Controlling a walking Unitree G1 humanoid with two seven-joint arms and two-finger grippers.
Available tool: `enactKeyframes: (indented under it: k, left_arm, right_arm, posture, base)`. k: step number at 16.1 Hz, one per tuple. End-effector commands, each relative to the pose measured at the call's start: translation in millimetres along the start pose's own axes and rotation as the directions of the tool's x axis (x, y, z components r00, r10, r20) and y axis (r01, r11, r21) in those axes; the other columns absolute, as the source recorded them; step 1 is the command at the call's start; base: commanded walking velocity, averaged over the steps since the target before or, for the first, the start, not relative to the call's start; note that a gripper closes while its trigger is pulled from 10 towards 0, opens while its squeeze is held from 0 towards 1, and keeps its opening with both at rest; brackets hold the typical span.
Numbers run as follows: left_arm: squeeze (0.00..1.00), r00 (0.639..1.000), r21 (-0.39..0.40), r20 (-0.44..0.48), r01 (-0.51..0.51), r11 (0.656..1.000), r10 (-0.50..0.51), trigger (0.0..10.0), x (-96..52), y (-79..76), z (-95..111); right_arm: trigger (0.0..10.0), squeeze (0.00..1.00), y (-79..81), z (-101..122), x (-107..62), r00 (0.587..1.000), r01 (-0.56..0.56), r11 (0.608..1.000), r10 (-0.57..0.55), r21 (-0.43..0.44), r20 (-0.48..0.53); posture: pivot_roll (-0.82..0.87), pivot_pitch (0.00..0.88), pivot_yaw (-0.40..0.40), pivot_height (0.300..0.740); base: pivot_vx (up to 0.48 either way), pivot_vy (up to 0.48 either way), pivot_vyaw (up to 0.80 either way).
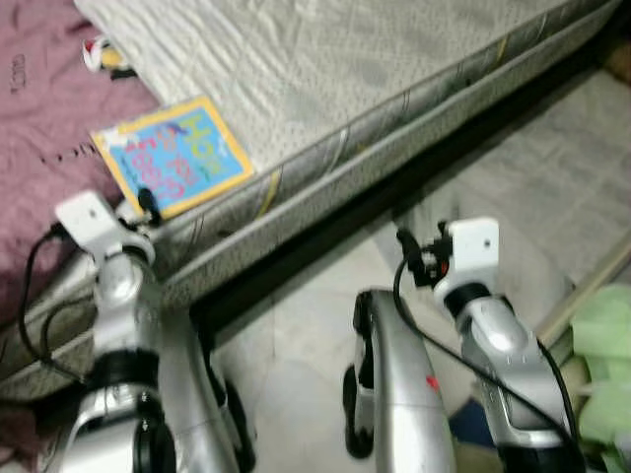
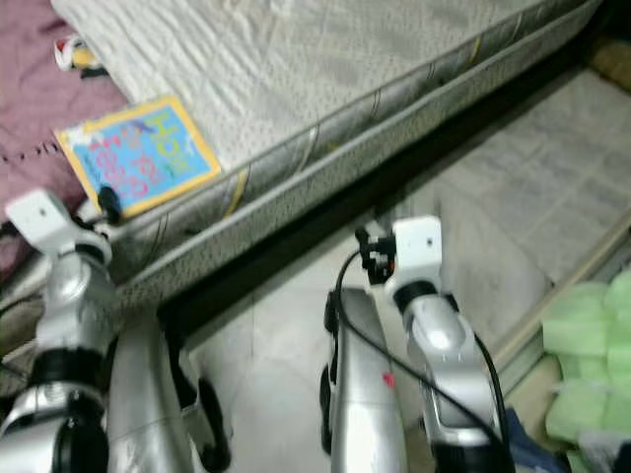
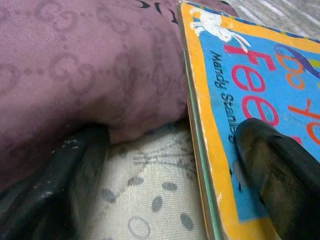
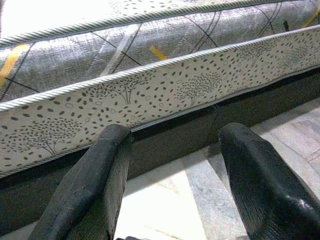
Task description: Clean up the room
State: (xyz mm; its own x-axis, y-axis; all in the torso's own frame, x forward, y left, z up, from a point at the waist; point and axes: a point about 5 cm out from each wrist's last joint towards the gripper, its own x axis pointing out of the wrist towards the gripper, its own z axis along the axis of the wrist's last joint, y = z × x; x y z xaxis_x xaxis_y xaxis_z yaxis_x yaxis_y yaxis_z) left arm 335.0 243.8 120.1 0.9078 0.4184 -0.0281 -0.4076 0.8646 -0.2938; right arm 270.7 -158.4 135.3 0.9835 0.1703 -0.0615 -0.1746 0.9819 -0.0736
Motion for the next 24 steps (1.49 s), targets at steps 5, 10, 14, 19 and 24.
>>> enactKeyframes:
  k: [5,10,14,19,24]
  left_arm:
    - [0.0,0.974,-0.103,-0.195,0.093,0.99,-0.112,10.0,4.4,-9.7,-29.4]
    - [0.0,0.938,-0.126,-0.272,0.187,0.974,-0.215,10.0,7.1,-25.4,-35.7]
    - [0.0,0.901,-0.126,-0.306,0.282,0.951,-0.308,9.2,7.6,-34.8,-37.9]
    - [0.0,0.876,-0.182,-0.288,0.346,0.921,-0.386,0.0,4.6,-44.9,-39.5]
    - [0.0,0.857,-0.253,-0.266,0.38,0.89,-0.441,0.0,2.5,-50.5,-39.3]
  right_arm:
    - [10.0,0.0,-3.3,1.3,-0.3,1.0,0.013,1.0,-0.013,-0.018,0.003]
    - [10.0,0.0,-2.7,2.9,2.7,1.0,0.016,1.0,-0.016,-0.021,0.011]
    - [10.0,0.0,-3.6,3.5,4.1,1.0,0.027,0.999,-0.026,-0.025,0.017]
    - [10.0,0.0,-3.4,3.9,9.1,0.999,0.035,0.999,-0.034,-0.03,0.024]
    - [10.0,0.0,3.9,10.6,19.1,0.998,-0.028,1.0,0.027,0.01,0.065]
  posture:
    - [-0.17,0.215,-0.025,0.472]
    - [-0.17,0.207,-0.022,0.472]
    - [-0.17,0.199,-0.014,0.472]
    - [-0.16,0.179,-0.014,0.472]
    - [-0.15,0.148,-0.034,0.472]
  base:
    - [0.0,0.0,0.0]
    - [0.0,0.0,0.0]
    - [0.0,0.0,0.0]
    - [0.0,0.0,0.0]
    - [0.0,0.0,0.0]
